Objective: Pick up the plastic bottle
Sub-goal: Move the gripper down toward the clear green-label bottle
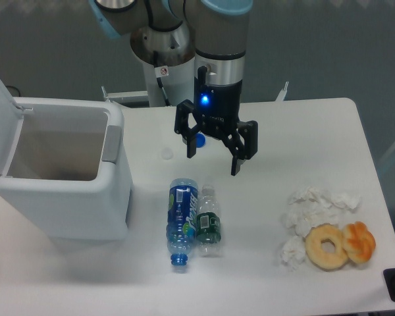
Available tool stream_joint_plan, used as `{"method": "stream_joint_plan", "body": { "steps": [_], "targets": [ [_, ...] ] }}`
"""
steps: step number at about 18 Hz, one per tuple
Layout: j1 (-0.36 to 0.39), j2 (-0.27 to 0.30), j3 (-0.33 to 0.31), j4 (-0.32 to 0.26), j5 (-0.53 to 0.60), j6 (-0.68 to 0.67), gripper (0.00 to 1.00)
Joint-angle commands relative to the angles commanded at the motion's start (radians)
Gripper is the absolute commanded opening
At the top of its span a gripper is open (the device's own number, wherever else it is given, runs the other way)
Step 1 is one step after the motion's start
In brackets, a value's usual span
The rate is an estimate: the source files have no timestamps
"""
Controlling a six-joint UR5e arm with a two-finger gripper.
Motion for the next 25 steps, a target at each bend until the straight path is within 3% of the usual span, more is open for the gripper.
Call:
{"method": "stream_joint_plan", "body": {
  "steps": [5,7,25],
  "targets": [
    [-0.002,-0.003,-0.001,-0.002,0.002,-0.009,1.00],
    [-0.040,-0.040,-0.009,0.000,-0.017,-0.012,1.00],
    [-0.048,-0.164,-0.020,0.005,0.031,-0.041,1.00]
  ]
}}
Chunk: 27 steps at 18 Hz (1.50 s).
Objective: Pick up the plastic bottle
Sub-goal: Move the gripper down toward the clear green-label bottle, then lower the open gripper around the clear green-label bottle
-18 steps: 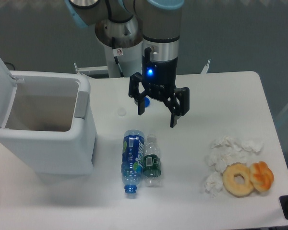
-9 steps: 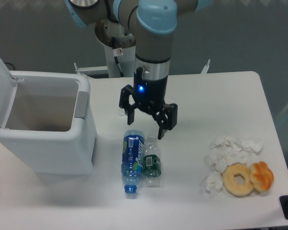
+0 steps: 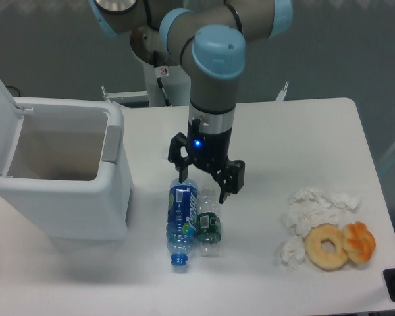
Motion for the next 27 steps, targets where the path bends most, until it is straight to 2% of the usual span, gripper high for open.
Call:
{"method": "stream_joint_plan", "body": {
  "steps": [2,4,7,12,15,27],
  "targets": [
    [0.002,-0.017,0.000,-0.002,0.009,-0.002,1.00],
    [0.000,-0.041,0.000,-0.005,0.067,-0.012,1.00],
    [0.005,-0.093,0.024,0.008,0.133,-0.086,1.00],
    [0.021,-0.141,0.057,0.017,0.132,-0.195,1.00],
    [0.023,-0.175,0.061,0.055,0.133,-0.241,1.00],
    [0.023,-0.253,0.057,0.060,0.156,-0.242,1.00]
  ]
}}
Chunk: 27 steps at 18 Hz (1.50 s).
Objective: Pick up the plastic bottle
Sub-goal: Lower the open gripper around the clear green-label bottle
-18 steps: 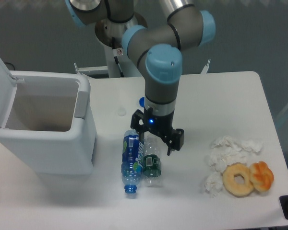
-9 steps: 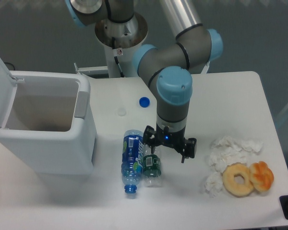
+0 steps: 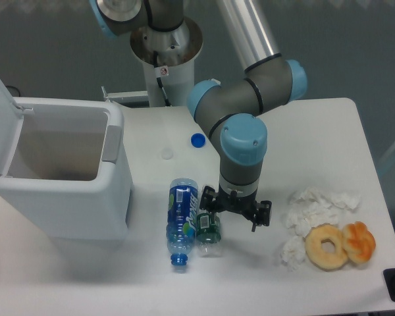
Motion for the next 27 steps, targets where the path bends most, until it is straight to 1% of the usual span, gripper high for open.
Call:
{"method": "stream_joint_plan", "body": {
  "steps": [4,7,14,27],
  "targets": [
    [-0.003,-0.020,-0.002,0.003,0.000,0.002,1.00],
    [-0.005,-0.020,-0.005,0.002,0.000,-0.002,1.00],
    [-0.018,-0.045,0.005,0.009,-0.002,-0.011,1.00],
    [-0.029,-0.049,0.011,0.009,-0.003,-0.009,1.00]
  ]
}}
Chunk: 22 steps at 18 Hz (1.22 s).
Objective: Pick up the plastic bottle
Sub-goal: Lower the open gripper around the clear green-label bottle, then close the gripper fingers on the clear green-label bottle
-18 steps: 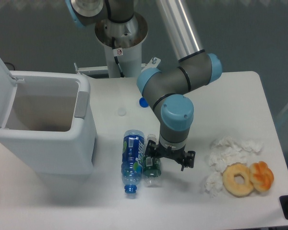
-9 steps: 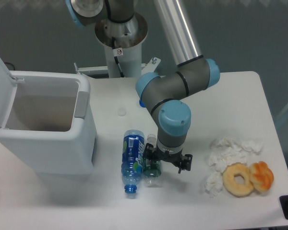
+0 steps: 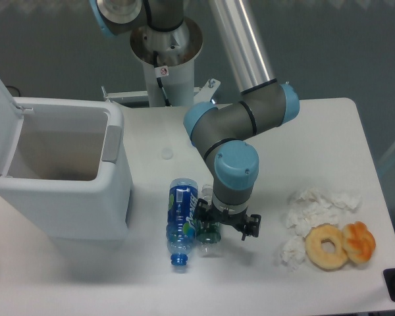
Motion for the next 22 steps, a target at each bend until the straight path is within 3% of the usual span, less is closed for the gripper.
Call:
{"method": "stream_joint_plan", "body": {
  "steps": [10,22],
  "targets": [
    [-0.023,-0.038,0.032,0.012,0.000,-0.081,1.00],
    [-0.032,-0.034,0.000,0.009,0.003,-0.095,1.00]
  ]
}}
